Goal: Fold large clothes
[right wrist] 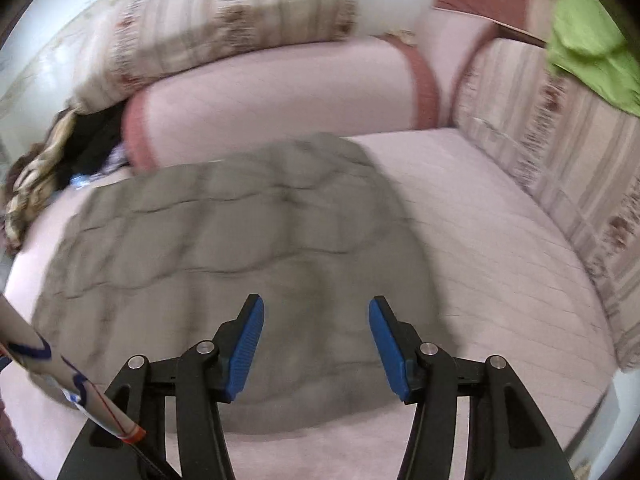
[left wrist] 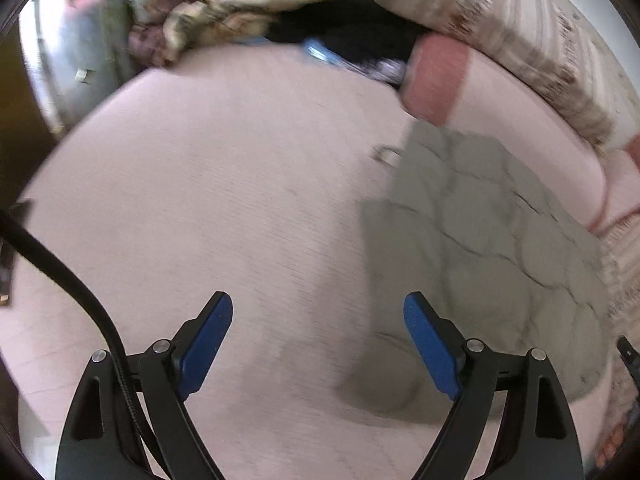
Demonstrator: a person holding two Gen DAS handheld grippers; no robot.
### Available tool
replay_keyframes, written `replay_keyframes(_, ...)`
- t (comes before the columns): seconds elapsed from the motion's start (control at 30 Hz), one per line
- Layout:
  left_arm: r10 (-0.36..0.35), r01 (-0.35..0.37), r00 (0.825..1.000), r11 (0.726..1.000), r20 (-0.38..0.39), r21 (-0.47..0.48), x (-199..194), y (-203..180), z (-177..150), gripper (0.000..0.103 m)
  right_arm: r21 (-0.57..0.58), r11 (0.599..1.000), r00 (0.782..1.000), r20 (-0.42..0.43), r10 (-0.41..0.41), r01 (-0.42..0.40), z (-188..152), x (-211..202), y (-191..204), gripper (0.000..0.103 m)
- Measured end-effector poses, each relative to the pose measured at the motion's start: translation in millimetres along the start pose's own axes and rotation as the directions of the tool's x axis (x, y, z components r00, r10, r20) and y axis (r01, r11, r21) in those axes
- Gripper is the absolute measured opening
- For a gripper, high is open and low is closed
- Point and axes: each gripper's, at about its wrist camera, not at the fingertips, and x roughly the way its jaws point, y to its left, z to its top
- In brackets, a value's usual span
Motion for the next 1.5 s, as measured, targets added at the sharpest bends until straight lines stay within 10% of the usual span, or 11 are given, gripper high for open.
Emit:
replay_keyframes(0.2,0.14,-0.134,0.983,0.989,0.118,-0.056,-22.6,27.4,8.2,0.087,-0.143,0.987,0.996,-0.053,0.072,-0.078,-6.7,32.6,105.7,0.059)
replay_keyframes(0.37,0.165,-0.148,0.973,0.983,0.163,-0.11,-33.9,45.4,15.5,0.087,-0.36,0.932,0.996,-0.053,-0.075,0.051,-17.5,68.9,160.0,0.059)
replay_keyframes(0.77,0.255,-0.231,0.937,0.965,0.237,-0.125,-48.2,44.2,15.1,0.087,-0.33,0.943,0.998,-0.01,0.055,-0.055,26.1,58.9,223.5,0.057)
replay_keyframes(1.5,0.286,-0.273,0.933,0.958,0.217,-0.09,-34.7,35.0,16.4,0.087,-0.388,0.913,0.985,-0.058,-0.163,0.128,97.6,189.2,299.0,0.083)
